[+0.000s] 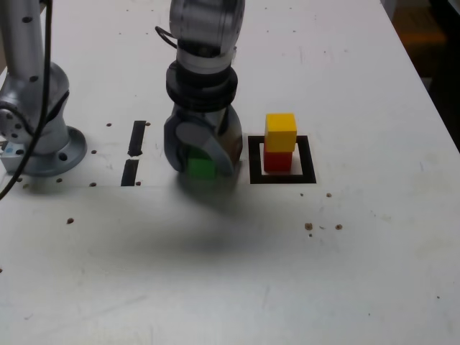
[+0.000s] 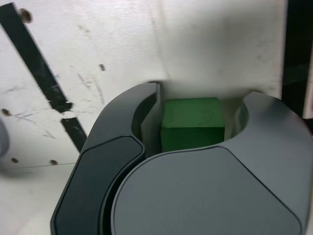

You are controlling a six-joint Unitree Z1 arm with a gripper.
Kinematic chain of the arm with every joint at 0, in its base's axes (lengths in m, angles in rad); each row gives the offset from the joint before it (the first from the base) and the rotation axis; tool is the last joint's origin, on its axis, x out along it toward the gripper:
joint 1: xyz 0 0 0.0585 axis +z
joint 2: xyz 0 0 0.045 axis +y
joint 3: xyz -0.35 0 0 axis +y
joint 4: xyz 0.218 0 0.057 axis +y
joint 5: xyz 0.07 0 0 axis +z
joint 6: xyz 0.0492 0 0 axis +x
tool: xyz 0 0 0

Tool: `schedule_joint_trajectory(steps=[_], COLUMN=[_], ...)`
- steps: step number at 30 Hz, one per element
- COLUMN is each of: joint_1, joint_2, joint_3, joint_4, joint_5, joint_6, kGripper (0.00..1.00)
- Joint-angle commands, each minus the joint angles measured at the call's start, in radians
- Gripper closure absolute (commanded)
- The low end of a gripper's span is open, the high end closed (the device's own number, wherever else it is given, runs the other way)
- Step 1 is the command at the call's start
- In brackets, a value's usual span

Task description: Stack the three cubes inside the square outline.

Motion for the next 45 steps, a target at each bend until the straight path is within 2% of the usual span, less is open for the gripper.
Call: schedule_joint_trajectory(steps=[1, 7, 10, 15, 17, 21, 28, 34, 45], joint_1=[-0.001, -0.001, -0.001, -0.002, -0.004, -0.009, -0.009, 0.000, 0.029], joint_2=[-0.014, -0.037, -0.080, -0.160, -0.166, -0.120, 0.084, 0.114, 0.140], joint_3=[-0.002, -0.004, -0.024, -0.124, -0.229, -0.504, -0.938, -1.008, -0.924], joint_4=[-0.002, 0.020, 0.081, 0.226, 0.317, 0.496, 0.708, 0.722, 0.712], joint_5=[-0.001, -0.002, 0.009, 0.030, 0.037, 0.047, 0.037, 0.046, 0.027], joint_6=[0.002, -0.001, -0.014, -0.032, -0.033, -0.041, -0.081, -0.087, -0.086], kGripper=[0.74, 0.93, 0.98, 1.00, 1.00, 1.00, 1.00, 1.00, 1.00])
